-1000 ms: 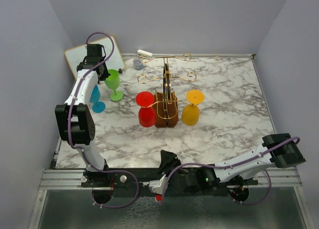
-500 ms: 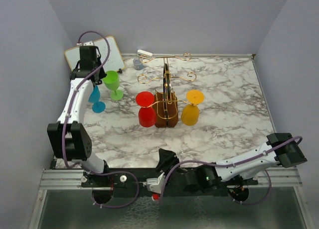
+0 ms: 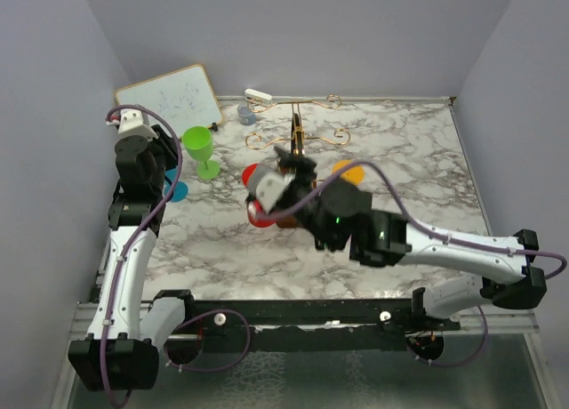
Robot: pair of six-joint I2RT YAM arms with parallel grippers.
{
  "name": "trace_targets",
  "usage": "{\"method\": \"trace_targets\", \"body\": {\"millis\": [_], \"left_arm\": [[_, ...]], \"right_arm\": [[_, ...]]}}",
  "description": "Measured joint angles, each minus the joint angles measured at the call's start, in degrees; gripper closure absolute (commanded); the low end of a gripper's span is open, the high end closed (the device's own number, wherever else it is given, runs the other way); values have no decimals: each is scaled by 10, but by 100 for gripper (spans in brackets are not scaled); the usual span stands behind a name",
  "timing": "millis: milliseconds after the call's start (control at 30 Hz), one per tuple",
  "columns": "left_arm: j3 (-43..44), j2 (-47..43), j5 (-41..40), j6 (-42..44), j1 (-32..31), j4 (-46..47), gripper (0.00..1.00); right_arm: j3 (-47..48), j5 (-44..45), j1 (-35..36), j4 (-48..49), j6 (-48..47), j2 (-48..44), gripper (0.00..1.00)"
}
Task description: Take the wine glass off the wine glass rack
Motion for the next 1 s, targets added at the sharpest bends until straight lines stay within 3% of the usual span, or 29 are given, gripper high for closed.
{"method": "trace_targets", "body": {"millis": [100, 267, 367, 467, 500, 533, 633, 733, 800, 1000], "left_arm": [[-28, -8, 12, -5, 0, 8, 64], [-44, -9, 36, -12, 0, 12, 64], [-47, -10, 47, -17, 0, 20, 64], [-47, -12, 55, -21, 0, 24, 64], [-47, -12, 57, -22, 0, 26, 64], [-47, -12, 60, -23, 0, 28, 64], [-47, -12, 67, -26, 0, 31, 64], [-47, -12, 72, -29, 0, 33, 64], [-47, -12, 73, -31, 0, 33, 64], [-47, -12, 83, -35, 0, 33, 64]], "right_arm": [[113, -43, -105, -4, 49, 33, 38], [359, -179, -342, -123, 246, 117, 44], [400, -288, -509, -192, 393, 125, 53], [354, -427, -658, -227, 516, 111, 69], [305, -498, -722, -223, 560, 98, 70], [292, -574, -736, -232, 609, 93, 70], [103, -699, -862, -196, 697, 50, 66], [-35, -794, -888, -197, 762, 7, 59], [-78, -833, -885, -199, 778, -17, 58], [-101, -912, -880, -197, 786, -101, 56]]}}
